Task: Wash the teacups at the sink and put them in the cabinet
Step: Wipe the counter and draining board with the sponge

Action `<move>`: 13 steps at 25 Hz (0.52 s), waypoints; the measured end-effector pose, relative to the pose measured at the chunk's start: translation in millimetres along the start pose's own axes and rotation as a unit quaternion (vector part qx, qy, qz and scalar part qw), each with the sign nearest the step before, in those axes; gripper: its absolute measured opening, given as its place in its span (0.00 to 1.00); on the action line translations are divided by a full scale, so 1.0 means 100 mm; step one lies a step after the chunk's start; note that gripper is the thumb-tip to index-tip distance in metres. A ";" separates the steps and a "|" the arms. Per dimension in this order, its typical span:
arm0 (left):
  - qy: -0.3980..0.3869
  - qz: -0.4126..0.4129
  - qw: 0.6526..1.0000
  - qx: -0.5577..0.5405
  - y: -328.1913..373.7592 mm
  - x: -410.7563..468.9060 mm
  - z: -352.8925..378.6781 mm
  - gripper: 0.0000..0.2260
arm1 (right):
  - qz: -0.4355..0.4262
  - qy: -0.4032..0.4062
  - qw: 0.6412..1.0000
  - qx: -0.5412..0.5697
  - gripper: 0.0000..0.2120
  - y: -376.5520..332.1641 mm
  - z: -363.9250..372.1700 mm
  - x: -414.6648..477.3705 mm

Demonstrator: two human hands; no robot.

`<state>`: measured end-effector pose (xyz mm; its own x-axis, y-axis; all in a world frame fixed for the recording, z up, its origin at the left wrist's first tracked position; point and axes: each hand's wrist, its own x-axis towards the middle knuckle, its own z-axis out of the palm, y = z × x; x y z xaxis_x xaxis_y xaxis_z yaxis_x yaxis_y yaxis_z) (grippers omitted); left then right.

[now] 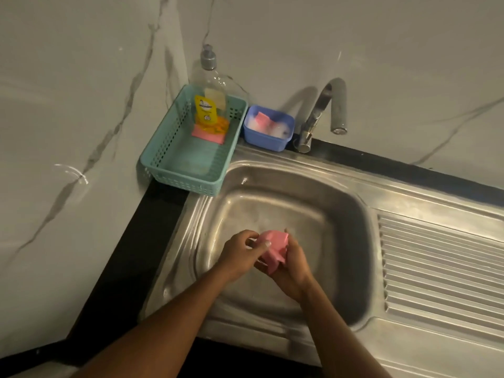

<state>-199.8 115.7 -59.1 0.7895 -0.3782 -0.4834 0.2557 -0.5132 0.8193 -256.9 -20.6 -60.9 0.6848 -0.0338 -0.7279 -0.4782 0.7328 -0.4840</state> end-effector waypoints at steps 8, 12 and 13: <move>-0.004 -0.020 0.998 -0.059 0.21 -0.01 -0.07 0.30 | -0.004 -0.048 0.998 -0.048 0.28 -0.12 -0.13 -0.27; -0.055 -0.109 0.974 -0.192 0.28 -0.14 -0.15 0.20 | -0.057 -0.024 0.993 -0.101 0.18 -0.29 -0.22 -0.35; -0.035 -0.100 0.975 -0.198 0.30 -0.16 -0.17 0.18 | -0.076 0.004 0.985 -0.154 0.17 -0.33 -0.26 -0.34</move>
<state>-195.4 119.4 -21.3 0.6659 -0.3597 -0.6536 0.6063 -0.2495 0.7551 -278.5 -60.8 -33.0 0.7578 -0.1335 -0.6386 -0.5155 0.4774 -0.7116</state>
